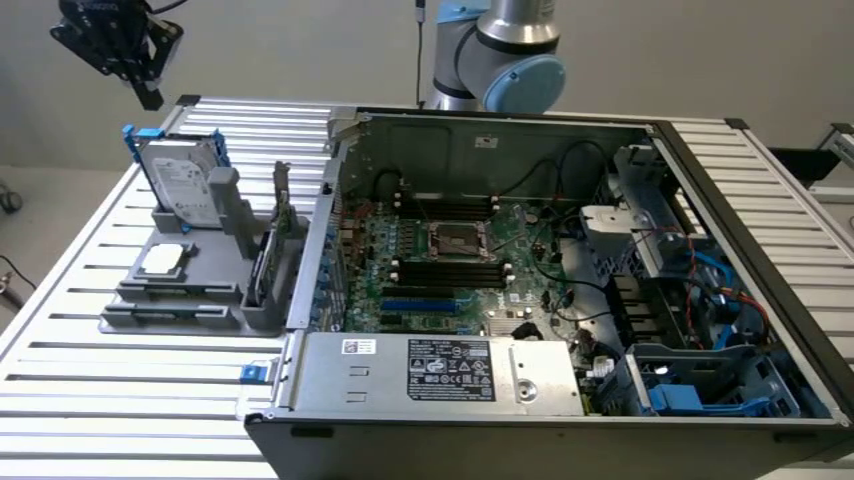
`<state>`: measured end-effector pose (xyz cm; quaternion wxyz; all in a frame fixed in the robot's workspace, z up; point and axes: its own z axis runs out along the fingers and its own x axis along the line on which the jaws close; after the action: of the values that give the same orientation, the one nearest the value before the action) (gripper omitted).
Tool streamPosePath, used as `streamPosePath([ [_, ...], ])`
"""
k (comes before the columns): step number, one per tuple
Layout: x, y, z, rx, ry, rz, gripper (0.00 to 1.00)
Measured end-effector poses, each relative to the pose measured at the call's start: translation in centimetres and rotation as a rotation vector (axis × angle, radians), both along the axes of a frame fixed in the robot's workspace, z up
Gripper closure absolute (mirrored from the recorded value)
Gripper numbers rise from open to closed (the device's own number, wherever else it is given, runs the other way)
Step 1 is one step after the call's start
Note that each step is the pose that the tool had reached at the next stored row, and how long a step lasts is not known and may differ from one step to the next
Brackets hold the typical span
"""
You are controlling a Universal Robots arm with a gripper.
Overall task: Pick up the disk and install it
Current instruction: 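Pick up the disk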
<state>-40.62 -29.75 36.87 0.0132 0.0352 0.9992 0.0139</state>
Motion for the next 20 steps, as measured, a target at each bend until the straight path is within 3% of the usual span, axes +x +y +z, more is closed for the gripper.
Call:
streamPosePath([
  [5,-0.12,0.00,-0.01,0.0001,-0.0001,0.030,0.89],
  [20,-0.12,0.00,-0.03,0.0001,-0.0001,0.302,0.89],
])
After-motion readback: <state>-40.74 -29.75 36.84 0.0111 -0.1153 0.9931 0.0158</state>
